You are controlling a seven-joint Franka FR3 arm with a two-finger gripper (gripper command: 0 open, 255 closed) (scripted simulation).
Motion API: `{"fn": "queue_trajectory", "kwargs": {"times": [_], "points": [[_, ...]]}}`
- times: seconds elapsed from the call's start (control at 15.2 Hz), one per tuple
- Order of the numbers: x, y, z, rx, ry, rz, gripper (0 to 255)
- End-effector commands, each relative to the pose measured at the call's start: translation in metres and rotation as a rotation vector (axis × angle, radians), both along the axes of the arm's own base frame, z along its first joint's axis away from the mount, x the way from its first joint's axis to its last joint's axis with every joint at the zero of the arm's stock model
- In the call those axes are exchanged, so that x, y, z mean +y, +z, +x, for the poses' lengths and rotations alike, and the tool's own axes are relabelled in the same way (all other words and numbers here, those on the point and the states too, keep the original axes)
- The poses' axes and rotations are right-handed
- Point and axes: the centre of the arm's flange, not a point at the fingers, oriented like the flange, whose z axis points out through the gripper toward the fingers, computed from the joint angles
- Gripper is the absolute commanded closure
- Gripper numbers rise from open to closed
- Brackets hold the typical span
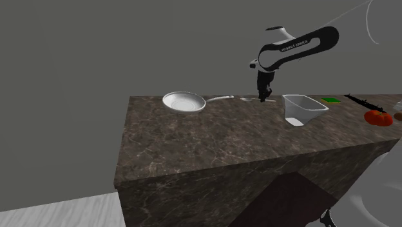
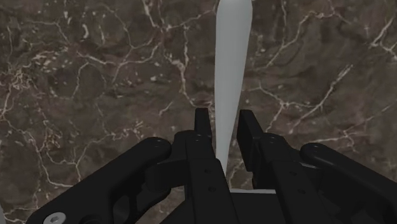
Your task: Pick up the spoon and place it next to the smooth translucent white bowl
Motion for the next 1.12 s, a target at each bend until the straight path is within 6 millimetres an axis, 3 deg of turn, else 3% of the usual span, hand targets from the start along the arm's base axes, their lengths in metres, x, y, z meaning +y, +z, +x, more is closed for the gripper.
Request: {"fn": "queue_trajectory", "kwargs": {"times": [0.0,1.06], "points": [[-0.001,-0.010,0.000,0.000,0.000,0.000,255],[-0.001,-0.098,0.000,0.000,0.000,0.000,255]]}}
